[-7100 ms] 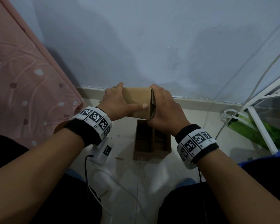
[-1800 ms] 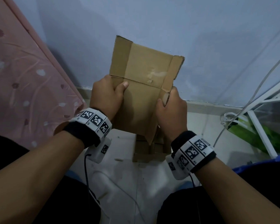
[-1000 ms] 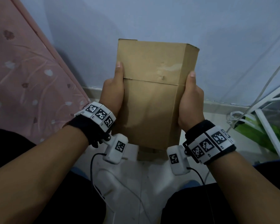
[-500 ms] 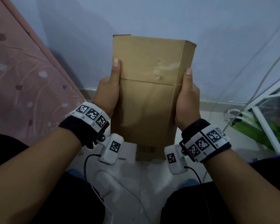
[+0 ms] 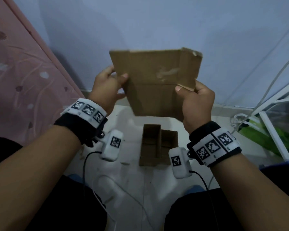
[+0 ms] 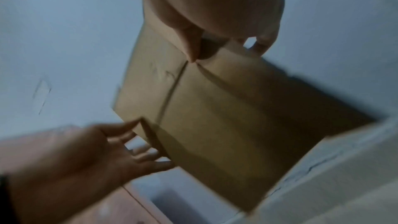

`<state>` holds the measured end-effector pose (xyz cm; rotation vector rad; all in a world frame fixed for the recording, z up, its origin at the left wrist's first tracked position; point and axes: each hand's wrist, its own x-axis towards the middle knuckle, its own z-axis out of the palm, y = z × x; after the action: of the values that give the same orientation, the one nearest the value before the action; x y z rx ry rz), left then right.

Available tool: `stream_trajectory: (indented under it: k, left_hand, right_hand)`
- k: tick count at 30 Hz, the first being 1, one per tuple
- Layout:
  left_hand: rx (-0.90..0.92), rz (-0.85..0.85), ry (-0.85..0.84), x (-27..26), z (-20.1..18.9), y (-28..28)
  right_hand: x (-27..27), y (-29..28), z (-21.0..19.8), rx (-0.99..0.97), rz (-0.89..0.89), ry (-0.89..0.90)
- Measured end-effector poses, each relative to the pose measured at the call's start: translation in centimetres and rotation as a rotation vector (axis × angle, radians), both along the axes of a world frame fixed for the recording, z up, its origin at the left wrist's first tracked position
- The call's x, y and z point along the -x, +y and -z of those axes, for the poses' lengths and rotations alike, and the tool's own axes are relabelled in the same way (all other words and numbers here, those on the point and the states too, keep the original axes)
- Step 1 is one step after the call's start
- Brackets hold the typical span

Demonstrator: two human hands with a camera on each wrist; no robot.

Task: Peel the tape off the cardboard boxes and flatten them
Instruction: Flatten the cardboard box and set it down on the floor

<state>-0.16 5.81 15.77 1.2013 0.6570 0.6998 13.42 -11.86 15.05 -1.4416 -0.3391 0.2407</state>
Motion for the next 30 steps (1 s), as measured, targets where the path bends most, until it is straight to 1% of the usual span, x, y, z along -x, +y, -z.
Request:
stream_trajectory:
  k: [1,2,3,5,6,7,9,10,11,12,14,15,16,19,21,24,27,28,30]
  left_hand:
    - [0.233,0.012,-0.073,0.1,0.2,0.7]
    - [0.427,0.002,-0.131,0.2,0.5,1.3]
    - [0.563,0.000,-0.135,0.4,0.3,1.5]
    - [0.705,0.035,-0.033,0.4,0.0,1.4]
    - [0.760,0.074,-0.047,0.4,-0.1,1.3]
    - [0.812,0.136,-0.132,0.5,-0.2,0.8]
    - [0.873,0.249,-0.374,1.0,-0.2,0.7]
    - [0.868,0.268,-0.446,1.2,-0.5,1.0]
    - [0.834,0.279,-0.460,1.3,-0.9,1.2]
    - [0.767,0.289,-0.421,1.4,-1.1,1.3]
    - [0.658,0.314,-0.291,1.5,-1.3,1.5]
    - [0.617,0.333,-0.235,1.5,-1.2,1.4]
    - [0.576,0.341,-0.184,1.4,-1.0,1.4]
    - [0.404,0.374,-0.009,0.6,-0.4,1.7]
    - [0.335,0.386,0.068,0.1,0.8,2.5]
    - [0.305,0.382,0.128,0.0,3.4,3.6]
    - [0.158,0.296,0.341,0.0,7.4,3.8]
    - [0.134,0.256,0.402,0.0,9.1,3.8]
    - [0.079,0.129,0.504,-0.1,12.7,3.5]
  right_hand:
    - [-0.1,0.0,0.2,-0.020,-0.017,0.055]
    - [-0.2,0.0,0.4,-0.028,-0.028,0.093]
    - [-0.2,-0.1,0.6,-0.028,-0.041,0.108]
    - [-0.1,-0.1,0.8,-0.038,-0.086,0.081]
    - [-0.1,-0.1,0.8,-0.048,-0.110,0.051]
    - [-0.1,0.0,0.7,-0.057,-0.136,0.022]
    - [-0.2,-0.1,0.4,-0.072,-0.206,-0.039]
    - [-0.4,-0.2,0.3,-0.070,-0.233,-0.067]
    - [-0.7,-0.3,0.1,-0.065,-0.249,-0.094]
    - [-1.0,-0.6,-0.2,-0.050,-0.247,-0.121]
    - [-1.1,-0.6,-0.9,-0.008,-0.229,-0.154]
    - [-1.2,-0.5,-1.0,-0.014,-0.221,-0.145]
    - [-1.4,-0.5,-1.0,-0.041,-0.207,-0.096]
    - [-2.3,-0.6,0.2,-0.217,-0.165,0.221]
    - [-2.4,-0.7,1.1,-0.225,-0.174,0.366]
    - [-2.6,-0.7,2.9,-0.187,-0.169,0.514]
    - [-2.3,-0.2,5.5,-0.078,-0.210,0.583]
    - [-1.8,0.2,6.5,0.002,-0.221,0.569]
    - [-0.8,1.8,9.6,0.223,-0.217,0.497]
